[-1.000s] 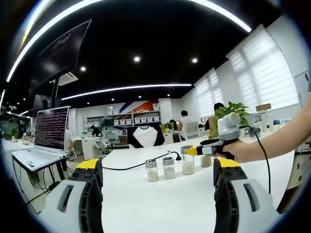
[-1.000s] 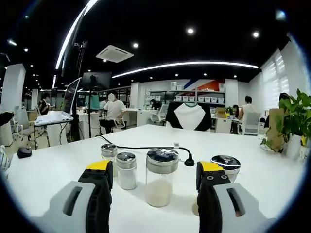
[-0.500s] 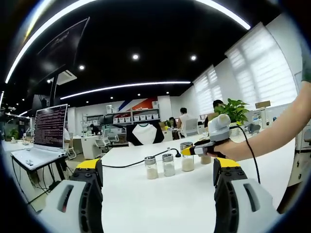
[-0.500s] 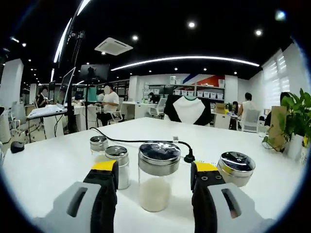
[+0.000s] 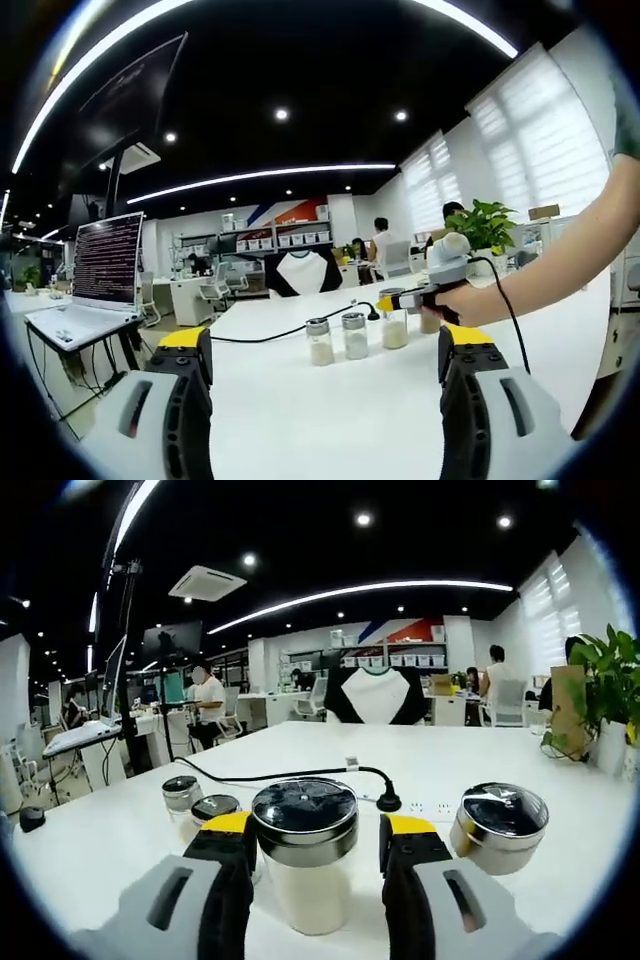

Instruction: Rotate the seasoning bottle until the label or dispensing opening points toward the visible target arrow and the bottle remains upright within the marked orientation range

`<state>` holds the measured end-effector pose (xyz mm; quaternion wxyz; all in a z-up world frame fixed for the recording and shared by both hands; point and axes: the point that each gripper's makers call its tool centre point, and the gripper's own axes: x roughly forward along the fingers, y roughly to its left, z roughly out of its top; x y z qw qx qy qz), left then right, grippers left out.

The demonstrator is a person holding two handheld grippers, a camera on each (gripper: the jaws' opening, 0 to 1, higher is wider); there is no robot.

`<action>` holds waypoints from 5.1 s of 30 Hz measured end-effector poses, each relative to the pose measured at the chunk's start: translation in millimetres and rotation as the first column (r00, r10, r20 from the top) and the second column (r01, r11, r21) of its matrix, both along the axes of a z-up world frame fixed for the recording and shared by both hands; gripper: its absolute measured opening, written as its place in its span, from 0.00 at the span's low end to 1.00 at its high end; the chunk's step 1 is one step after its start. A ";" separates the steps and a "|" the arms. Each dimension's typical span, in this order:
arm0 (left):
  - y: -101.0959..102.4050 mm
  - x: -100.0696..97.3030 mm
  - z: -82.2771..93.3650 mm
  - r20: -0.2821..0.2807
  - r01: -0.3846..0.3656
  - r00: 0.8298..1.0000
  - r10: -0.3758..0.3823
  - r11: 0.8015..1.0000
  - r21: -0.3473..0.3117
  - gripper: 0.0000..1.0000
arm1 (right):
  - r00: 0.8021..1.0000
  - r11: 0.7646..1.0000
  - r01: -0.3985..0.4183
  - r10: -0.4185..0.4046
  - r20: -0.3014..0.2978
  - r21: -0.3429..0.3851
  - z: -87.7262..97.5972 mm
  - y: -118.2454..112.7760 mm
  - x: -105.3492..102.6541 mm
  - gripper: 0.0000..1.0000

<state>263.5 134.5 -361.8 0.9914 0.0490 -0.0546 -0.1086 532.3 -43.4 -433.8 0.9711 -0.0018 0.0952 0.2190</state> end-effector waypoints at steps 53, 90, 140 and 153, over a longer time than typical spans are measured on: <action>-12.3 -0.1 -4.6 -0.020 0.024 1.000 -0.023 0.999 0.021 0.97 | 0.994 0.993 -0.094 0.090 -0.065 -0.068 -8.2 -6.2 -31.5 0.39; -28.8 -1.3 -8.3 -0.040 0.049 0.998 -0.050 0.999 -0.013 0.99 | 0.994 0.996 -0.055 0.049 -0.099 -0.064 -5.4 -28.2 -108.3 0.39; -27.9 -8.2 -4.4 -0.030 0.058 0.998 -0.060 0.997 -0.059 1.00 | 0.901 0.897 -0.433 0.433 0.010 0.087 -12.5 -22.2 -146.9 0.60; -26.9 -6.9 -8.2 -0.047 0.050 0.998 -0.052 0.998 -0.044 1.00 | 0.868 0.867 -0.497 0.495 0.044 0.042 -3.4 -13.3 -145.5 0.46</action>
